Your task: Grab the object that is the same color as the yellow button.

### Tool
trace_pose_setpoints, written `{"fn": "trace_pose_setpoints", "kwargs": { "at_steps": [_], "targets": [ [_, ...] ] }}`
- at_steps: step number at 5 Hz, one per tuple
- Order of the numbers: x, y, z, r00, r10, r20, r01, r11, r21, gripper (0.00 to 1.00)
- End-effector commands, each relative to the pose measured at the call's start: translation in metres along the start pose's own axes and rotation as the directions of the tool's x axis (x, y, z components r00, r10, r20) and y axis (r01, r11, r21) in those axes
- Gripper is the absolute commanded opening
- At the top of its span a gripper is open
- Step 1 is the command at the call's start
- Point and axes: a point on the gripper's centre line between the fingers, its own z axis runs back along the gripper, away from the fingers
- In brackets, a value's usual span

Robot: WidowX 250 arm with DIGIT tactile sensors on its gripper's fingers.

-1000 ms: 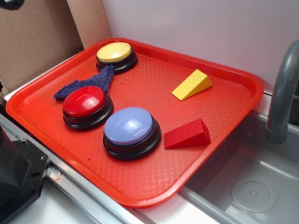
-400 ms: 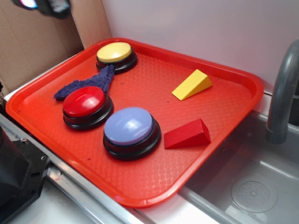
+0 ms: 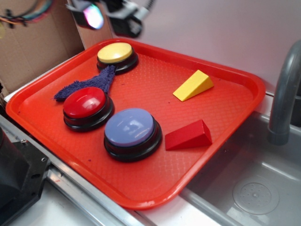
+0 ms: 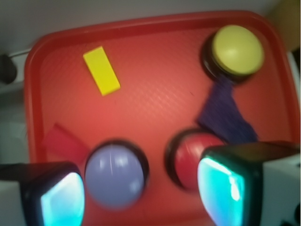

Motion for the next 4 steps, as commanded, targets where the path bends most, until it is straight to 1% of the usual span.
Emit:
{"fn": "trace_pose_setpoints", "kwargs": {
  "at_steps": [1, 2, 3, 4],
  "targets": [
    [0.064, -0.031, -0.037, 0.974, -0.086, 0.21, 0.103, 0.992, -0.074, 1.0],
    [0.076, -0.04, -0.058, 0.968, -0.106, 0.229, 0.132, 0.986, -0.104, 1.0],
    [0.09, -0.049, -0.082, 0.961, -0.151, 0.23, 0.18, 0.978, -0.11, 1.0],
    [0.094, -0.058, -0.1, 0.965, -0.151, 0.213, 0.175, 0.98, -0.099, 1.0]
  ]
}}
